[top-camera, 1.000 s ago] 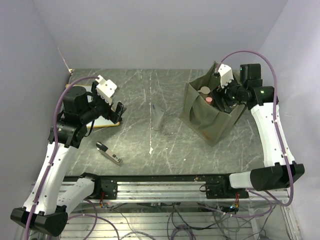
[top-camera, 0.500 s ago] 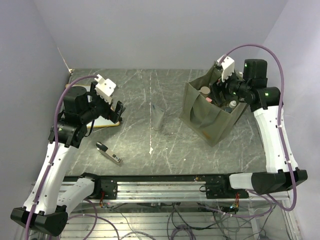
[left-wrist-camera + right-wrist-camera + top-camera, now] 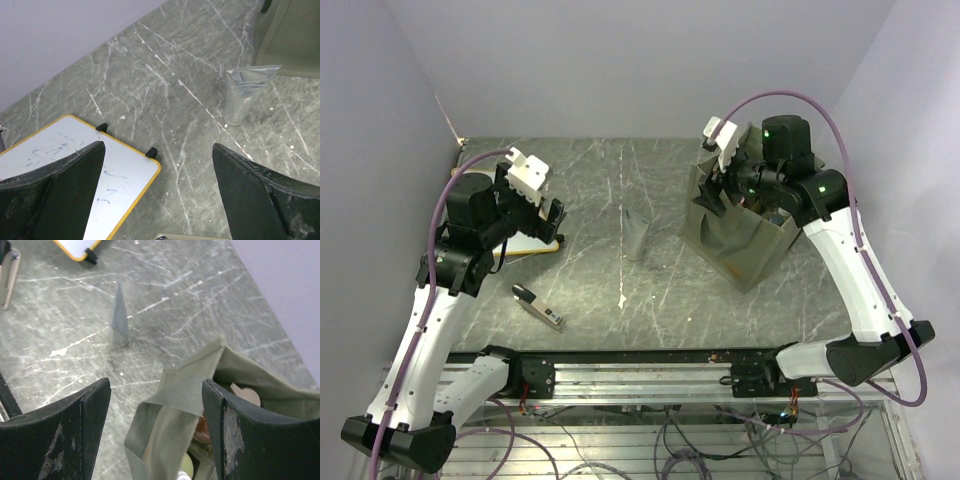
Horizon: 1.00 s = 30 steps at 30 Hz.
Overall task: Place the personal care products into the canvas bag
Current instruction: Pick up the care product from the center of the board.
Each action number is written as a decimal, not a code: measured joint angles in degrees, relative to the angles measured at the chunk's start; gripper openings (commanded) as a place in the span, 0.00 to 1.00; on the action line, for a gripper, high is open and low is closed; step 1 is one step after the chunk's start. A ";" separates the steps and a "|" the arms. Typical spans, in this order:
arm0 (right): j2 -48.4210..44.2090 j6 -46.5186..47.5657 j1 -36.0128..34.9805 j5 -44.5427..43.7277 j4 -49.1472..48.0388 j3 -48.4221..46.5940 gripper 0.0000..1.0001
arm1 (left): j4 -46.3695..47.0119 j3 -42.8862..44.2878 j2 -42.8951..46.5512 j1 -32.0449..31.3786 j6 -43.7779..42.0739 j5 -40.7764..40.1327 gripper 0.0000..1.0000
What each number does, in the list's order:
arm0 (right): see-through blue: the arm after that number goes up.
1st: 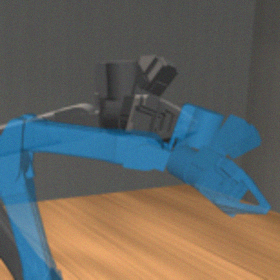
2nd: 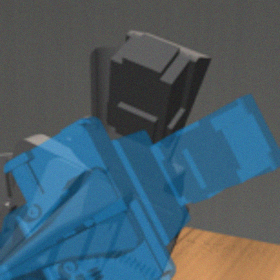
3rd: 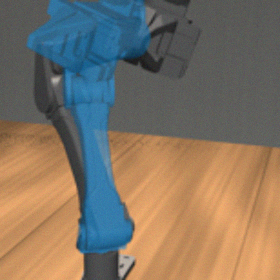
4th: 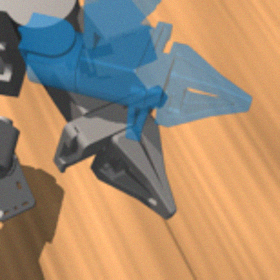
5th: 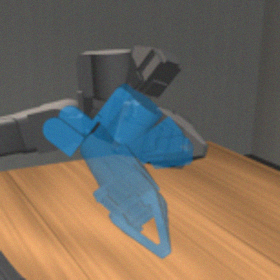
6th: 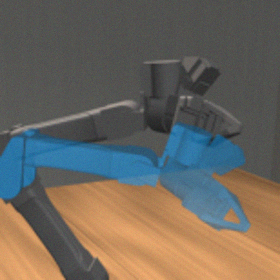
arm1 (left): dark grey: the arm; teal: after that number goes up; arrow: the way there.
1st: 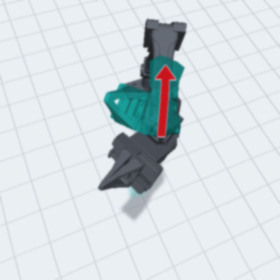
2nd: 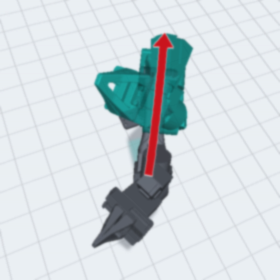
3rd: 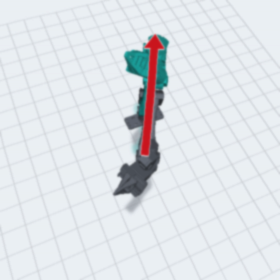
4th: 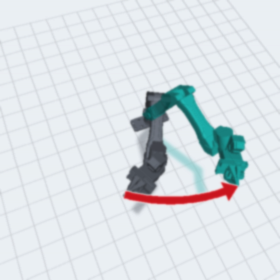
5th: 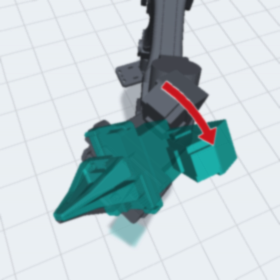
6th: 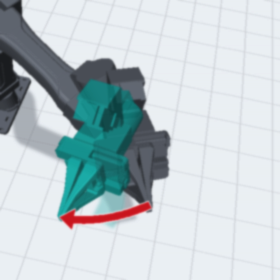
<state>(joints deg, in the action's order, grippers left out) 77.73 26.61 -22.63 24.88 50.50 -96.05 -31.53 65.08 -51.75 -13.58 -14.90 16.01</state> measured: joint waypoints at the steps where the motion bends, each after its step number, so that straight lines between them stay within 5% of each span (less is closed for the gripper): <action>1: 0.00 0.39 -0.72 0.33 -0.09 -0.09 0.73 | 0.04 -0.02 0.07 0.02 0.17 -0.42 0.99; 30: 5.29 9.33 -21.22 9.86 -3.56 -2.32 0.74 | 3.02 -0.96 0.17 1.75 4.70 -18.36 0.99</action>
<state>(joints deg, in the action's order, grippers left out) 83.02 35.94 -43.86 34.74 46.94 -98.37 -28.51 64.12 -51.57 -11.84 -10.20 -2.35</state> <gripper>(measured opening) 0.734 0.994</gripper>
